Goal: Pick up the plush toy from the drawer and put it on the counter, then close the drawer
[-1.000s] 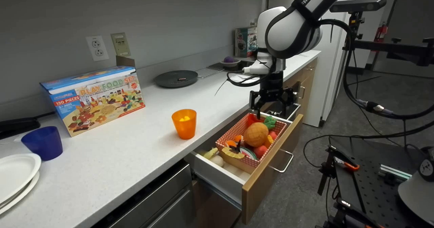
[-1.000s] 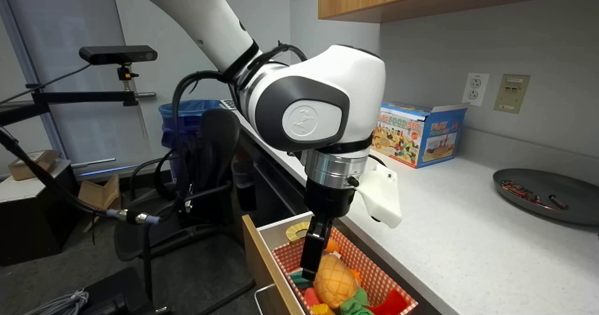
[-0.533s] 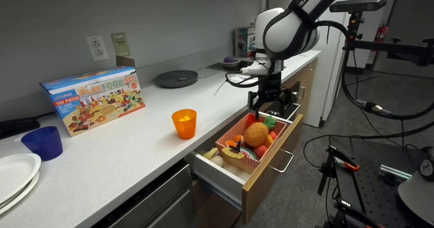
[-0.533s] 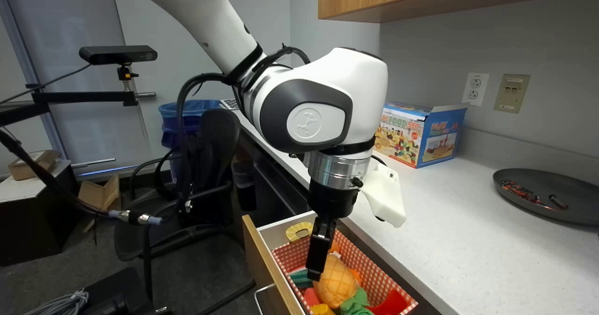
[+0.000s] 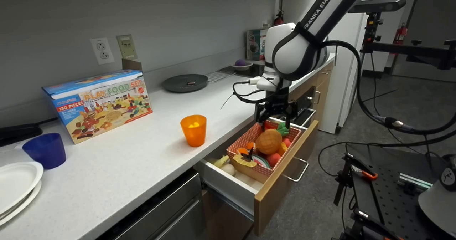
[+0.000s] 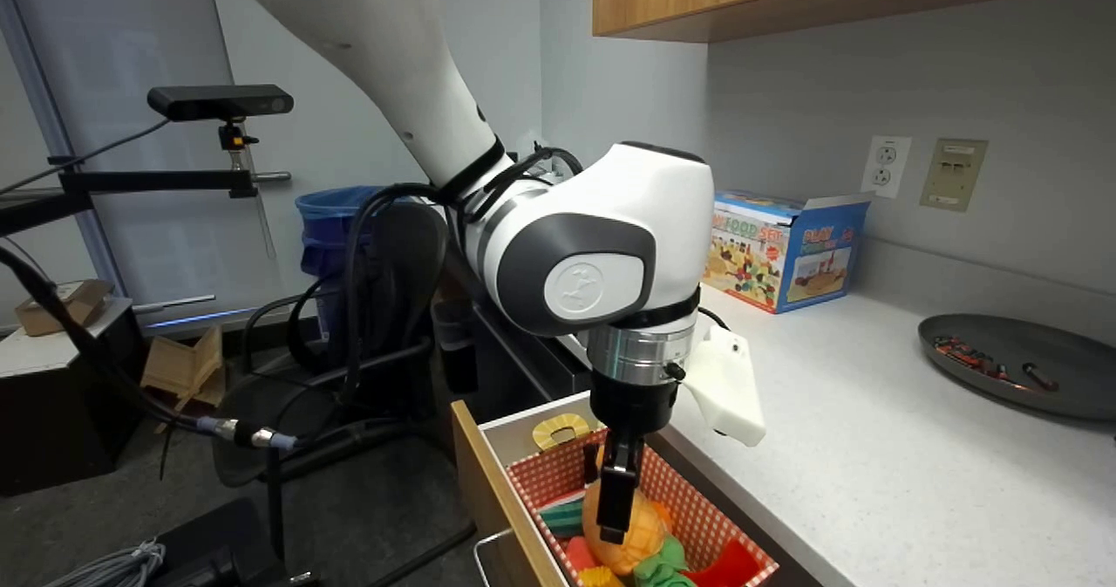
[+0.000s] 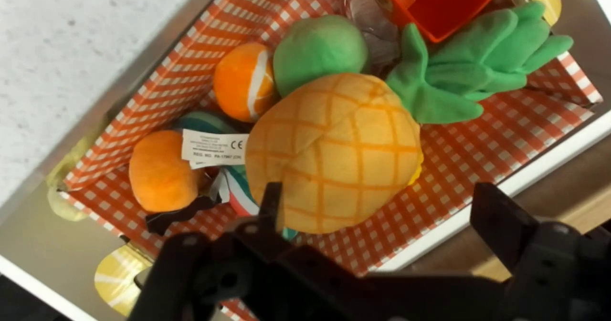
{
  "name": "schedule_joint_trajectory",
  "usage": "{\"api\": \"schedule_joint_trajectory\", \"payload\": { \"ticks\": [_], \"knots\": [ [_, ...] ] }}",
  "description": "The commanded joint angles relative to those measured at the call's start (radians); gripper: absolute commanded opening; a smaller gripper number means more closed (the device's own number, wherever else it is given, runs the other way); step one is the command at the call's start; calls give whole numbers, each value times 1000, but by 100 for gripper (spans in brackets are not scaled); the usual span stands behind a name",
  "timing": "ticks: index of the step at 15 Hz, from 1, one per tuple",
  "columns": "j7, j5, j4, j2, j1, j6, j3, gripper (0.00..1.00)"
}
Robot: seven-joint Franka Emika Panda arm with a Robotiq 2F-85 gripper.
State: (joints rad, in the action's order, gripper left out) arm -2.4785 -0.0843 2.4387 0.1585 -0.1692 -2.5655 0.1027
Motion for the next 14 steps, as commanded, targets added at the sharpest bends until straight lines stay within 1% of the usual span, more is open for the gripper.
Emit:
{"api": "schedule_joint_trajectory", "payload": {
  "ticks": [1,5,6,7,10,13,14],
  "knots": [
    [-45,-17,-48,76,-18,-52,-27,100],
    [-27,-8,-98,147,-21,-71,-59,100],
    [-35,-4,-110,161,-30,-72,-62,79],
    [-44,-3,-121,173,-41,-71,-65,74],
    [-35,6,-129,178,-57,-58,-64,51],
    [-6,16,-105,139,-54,-34,-63,28],
    [-1,15,-97,118,-53,-7,-63,22]
  ]
}}
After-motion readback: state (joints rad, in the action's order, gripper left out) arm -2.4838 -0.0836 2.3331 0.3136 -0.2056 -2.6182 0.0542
